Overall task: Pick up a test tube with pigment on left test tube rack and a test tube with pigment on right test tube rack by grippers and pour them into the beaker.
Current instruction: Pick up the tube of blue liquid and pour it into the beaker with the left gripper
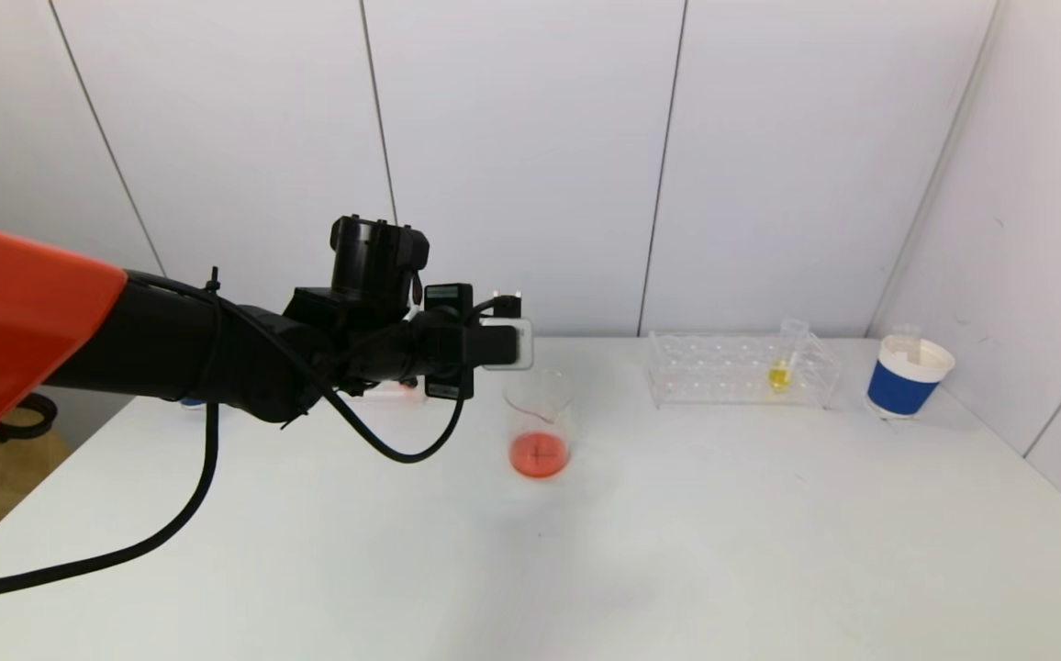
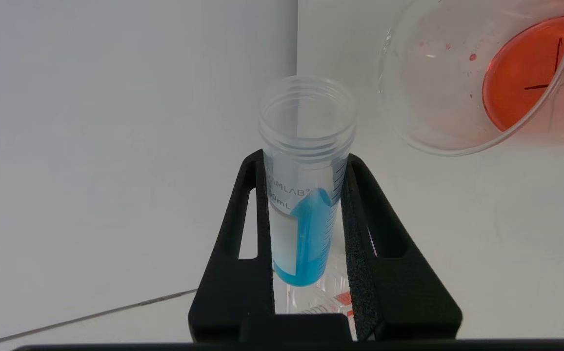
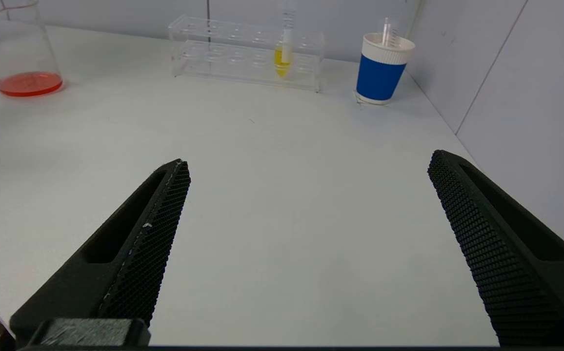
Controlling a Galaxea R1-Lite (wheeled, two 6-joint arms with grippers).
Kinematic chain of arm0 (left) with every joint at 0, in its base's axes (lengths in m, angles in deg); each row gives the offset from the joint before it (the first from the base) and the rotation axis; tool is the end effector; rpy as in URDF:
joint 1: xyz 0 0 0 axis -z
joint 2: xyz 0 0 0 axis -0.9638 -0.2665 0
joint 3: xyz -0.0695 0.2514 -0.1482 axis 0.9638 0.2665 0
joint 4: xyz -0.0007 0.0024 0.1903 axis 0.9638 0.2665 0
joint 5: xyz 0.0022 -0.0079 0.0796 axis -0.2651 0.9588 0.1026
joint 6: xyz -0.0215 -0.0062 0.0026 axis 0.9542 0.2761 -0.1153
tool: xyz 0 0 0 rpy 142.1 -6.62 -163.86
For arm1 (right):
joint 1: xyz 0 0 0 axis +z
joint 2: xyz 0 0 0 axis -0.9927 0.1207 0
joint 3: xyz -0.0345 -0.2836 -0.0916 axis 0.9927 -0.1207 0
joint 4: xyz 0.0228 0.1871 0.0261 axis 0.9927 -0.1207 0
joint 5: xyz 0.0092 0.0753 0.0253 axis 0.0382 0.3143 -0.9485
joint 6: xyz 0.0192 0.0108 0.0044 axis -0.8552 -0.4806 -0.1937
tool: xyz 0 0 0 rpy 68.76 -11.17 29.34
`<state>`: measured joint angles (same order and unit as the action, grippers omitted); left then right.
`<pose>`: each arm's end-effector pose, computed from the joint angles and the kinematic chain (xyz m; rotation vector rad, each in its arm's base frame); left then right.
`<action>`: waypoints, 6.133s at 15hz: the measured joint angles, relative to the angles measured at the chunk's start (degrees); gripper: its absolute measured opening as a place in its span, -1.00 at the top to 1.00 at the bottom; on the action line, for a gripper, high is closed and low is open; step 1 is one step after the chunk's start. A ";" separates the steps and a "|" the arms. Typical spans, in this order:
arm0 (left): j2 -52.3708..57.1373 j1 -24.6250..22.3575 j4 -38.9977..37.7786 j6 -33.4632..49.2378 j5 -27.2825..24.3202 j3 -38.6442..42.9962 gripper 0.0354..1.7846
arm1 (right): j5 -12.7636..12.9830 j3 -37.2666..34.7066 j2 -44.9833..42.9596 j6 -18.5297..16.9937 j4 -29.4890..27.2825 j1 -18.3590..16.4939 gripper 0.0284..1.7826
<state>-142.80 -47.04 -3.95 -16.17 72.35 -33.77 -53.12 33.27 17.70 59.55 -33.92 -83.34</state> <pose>0.3477 -0.1859 0.1795 1.2815 -0.1145 -0.8102 -0.0230 0.0004 0.0755 -0.0974 -0.0023 0.0099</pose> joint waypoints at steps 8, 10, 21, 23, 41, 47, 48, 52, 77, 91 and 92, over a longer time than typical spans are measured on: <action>-0.46 2.29 0.16 -3.91 5.66 -0.12 0.54 | -0.01 0.00 0.00 0.00 -0.02 0.00 -0.99; -0.52 2.79 0.16 -5.08 5.85 -0.12 0.54 | -0.01 0.00 0.00 0.00 -0.02 0.00 -0.99; -0.90 3.00 -0.20 -8.14 5.83 0.52 0.54 | -0.01 0.00 0.00 0.00 -0.02 0.00 -0.99; -0.90 2.90 -0.28 -8.44 5.62 0.66 0.54 | -0.01 0.00 0.00 0.00 -0.02 0.00 -0.99; -3.17 -3.23 -7.81 -11.50 -13.34 2.80 0.54 | -0.01 0.00 0.00 0.00 0.00 0.00 -0.99; -3.34 -3.25 -9.11 -14.86 -14.45 3.47 0.54 | -0.01 0.00 0.00 0.00 0.00 0.00 -0.99; -3.34 -3.25 -9.65 -15.10 -14.91 3.61 0.54 | -0.01 0.00 0.00 0.00 -0.02 0.00 -0.99; -3.34 -3.25 -10.68 -15.23 -16.23 4.11 0.54 | -0.01 0.00 0.00 0.00 0.00 0.00 -0.99; -5.07 -3.04 -15.47 -23.71 -10.47 4.73 0.54 | 0.00 0.00 0.00 0.00 -0.02 0.00 -0.99; -5.92 -2.91 -16.80 -26.49 -10.85 3.96 0.54 | 0.00 0.00 0.00 -0.02 -0.02 0.00 -0.99; -5.88 -2.86 -16.82 -26.55 -11.15 4.00 0.54 | -0.01 0.00 0.00 0.00 -0.02 0.00 -0.99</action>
<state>-148.68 -49.91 -20.77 -42.72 61.19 -29.78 -53.13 33.27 17.70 59.55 -33.95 -83.34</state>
